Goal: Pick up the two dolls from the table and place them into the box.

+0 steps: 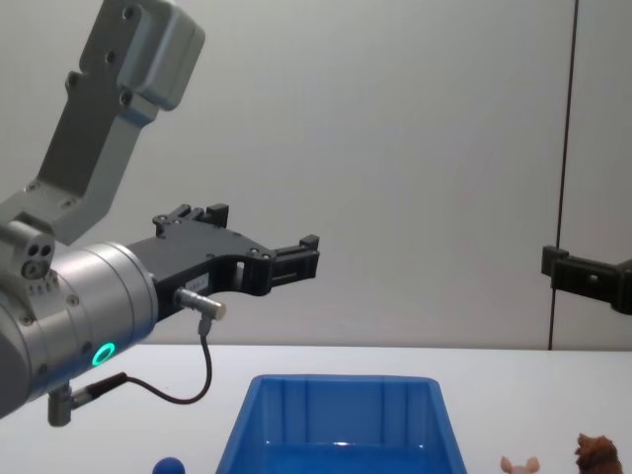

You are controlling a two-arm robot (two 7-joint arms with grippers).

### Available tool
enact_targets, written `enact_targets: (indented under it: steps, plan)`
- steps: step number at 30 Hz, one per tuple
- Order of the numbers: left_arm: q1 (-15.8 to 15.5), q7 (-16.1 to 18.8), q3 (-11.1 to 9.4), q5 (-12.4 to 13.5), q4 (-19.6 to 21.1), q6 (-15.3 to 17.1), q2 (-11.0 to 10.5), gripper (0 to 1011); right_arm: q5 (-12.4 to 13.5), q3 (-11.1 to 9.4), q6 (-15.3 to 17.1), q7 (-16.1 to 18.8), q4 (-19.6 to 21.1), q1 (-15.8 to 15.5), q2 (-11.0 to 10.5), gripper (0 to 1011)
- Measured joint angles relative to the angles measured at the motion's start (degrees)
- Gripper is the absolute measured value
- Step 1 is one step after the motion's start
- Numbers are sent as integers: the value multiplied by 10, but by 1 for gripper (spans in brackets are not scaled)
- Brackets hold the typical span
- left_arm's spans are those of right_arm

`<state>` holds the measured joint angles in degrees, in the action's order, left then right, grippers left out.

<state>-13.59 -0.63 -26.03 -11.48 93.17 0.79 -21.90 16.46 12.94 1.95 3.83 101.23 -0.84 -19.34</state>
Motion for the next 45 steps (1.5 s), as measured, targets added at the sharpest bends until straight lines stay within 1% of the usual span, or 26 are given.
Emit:
enact_targets:
  steps: [45]
  plan:
    - [0, 0, 0, 0, 0, 0, 0, 1001, 0, 0, 0, 0, 0, 0, 0, 1001]
